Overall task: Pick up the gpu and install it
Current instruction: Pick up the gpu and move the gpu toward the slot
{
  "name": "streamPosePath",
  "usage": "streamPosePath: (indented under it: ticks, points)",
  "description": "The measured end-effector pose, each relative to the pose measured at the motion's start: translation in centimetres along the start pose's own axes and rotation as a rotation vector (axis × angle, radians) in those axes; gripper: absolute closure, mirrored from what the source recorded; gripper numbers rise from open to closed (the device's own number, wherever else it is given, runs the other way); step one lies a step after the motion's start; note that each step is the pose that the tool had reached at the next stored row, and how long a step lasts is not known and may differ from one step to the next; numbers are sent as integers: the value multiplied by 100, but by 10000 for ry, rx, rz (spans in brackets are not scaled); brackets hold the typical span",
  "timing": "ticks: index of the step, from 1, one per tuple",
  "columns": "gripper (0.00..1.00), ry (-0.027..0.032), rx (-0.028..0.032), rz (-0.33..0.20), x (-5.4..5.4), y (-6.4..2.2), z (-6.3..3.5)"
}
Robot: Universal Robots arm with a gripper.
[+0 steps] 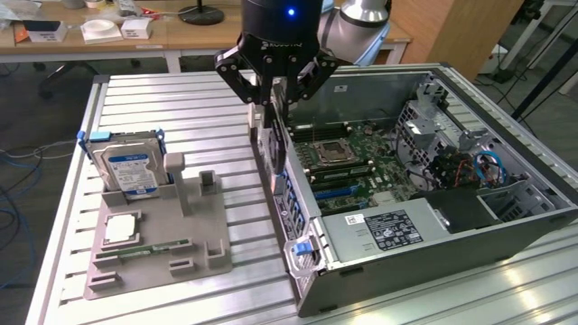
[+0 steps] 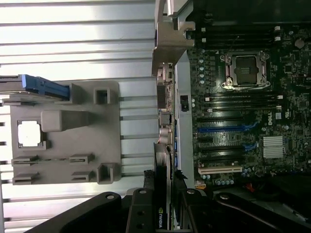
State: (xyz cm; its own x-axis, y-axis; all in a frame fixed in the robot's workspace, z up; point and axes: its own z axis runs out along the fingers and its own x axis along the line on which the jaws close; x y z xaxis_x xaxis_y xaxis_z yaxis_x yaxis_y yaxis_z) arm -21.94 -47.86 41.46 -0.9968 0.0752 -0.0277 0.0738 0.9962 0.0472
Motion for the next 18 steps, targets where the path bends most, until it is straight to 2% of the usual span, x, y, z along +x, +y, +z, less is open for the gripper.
streamPosePath:
  ticks: [18]
  points:
    - [74, 0, 0, 0, -41, 3, 1]
